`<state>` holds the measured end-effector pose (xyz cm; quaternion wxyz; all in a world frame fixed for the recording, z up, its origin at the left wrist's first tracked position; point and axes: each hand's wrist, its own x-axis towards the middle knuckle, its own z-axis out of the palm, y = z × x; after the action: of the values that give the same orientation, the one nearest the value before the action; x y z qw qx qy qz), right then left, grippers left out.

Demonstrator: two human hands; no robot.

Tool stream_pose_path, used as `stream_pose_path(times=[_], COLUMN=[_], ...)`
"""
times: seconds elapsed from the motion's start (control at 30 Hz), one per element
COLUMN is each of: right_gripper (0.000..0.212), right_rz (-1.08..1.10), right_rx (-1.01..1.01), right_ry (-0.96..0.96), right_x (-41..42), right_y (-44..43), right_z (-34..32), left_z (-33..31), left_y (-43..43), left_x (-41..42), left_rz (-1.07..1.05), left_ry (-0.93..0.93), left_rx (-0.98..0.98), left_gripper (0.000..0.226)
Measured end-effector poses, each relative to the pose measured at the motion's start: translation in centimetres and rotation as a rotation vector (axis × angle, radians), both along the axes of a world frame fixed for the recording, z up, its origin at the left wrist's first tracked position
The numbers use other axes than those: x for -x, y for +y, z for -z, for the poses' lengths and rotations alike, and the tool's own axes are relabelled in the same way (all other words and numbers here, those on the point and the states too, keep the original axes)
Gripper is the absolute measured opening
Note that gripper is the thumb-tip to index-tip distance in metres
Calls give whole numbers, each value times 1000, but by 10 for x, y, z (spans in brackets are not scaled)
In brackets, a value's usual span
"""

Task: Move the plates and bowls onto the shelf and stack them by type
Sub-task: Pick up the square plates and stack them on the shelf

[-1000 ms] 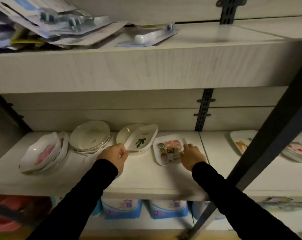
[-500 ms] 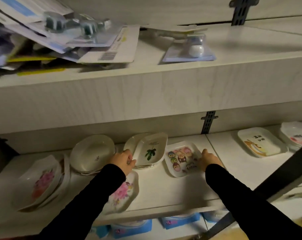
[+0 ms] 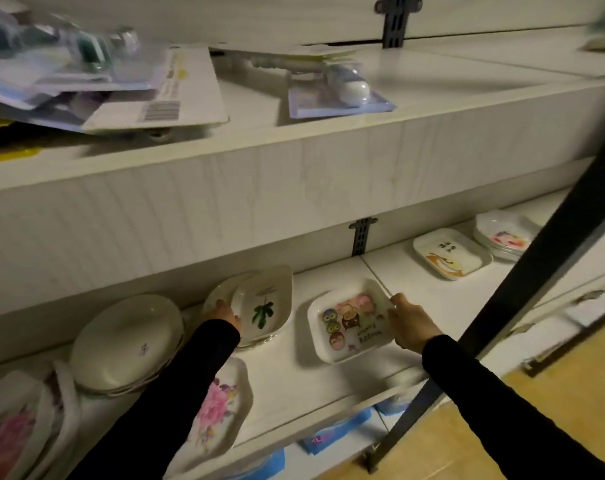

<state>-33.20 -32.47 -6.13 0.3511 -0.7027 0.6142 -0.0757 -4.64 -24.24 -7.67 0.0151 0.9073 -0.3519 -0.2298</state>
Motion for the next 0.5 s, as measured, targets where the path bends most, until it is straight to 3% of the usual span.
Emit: stream_pose_path(times=[0.23,0.5], right_gripper=[28,31], right_rz=[10,77], right_rx=[63,63], right_ry=[18,-23], right_x=[8,18], right_y=[21,45], right_z=[-15,-23], left_z=[-4,-23], left_y=[-7,7], left_x=[3,-1], left_rz=[33,42], left_ry=[33,130], left_rx=[-16,224], left_gripper=[48,48])
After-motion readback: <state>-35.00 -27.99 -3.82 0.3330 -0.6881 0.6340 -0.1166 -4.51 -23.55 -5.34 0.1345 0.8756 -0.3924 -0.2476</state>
